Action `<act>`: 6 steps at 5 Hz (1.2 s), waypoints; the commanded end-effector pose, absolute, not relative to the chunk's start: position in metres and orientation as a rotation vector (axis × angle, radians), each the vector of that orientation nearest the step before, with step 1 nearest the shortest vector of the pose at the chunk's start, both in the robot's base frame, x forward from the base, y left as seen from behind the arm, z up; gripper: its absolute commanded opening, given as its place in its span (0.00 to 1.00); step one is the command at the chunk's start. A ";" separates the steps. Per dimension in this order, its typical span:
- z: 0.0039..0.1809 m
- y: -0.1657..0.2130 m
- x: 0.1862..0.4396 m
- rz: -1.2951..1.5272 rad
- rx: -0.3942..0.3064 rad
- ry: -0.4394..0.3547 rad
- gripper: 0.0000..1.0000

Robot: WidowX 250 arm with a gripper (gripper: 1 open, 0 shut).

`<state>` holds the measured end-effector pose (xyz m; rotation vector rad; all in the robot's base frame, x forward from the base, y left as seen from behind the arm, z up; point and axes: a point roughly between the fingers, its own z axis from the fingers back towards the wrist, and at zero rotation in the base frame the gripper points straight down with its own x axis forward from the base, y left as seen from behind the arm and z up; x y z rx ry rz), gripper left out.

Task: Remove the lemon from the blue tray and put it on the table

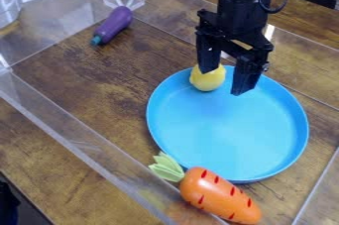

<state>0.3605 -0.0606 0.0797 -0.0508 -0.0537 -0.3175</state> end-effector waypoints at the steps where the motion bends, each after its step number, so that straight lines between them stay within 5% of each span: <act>1: 0.104 -0.074 0.369 -0.342 -0.064 -0.137 1.00; 6: 0.115 -0.055 0.371 -0.214 -0.078 -0.166 1.00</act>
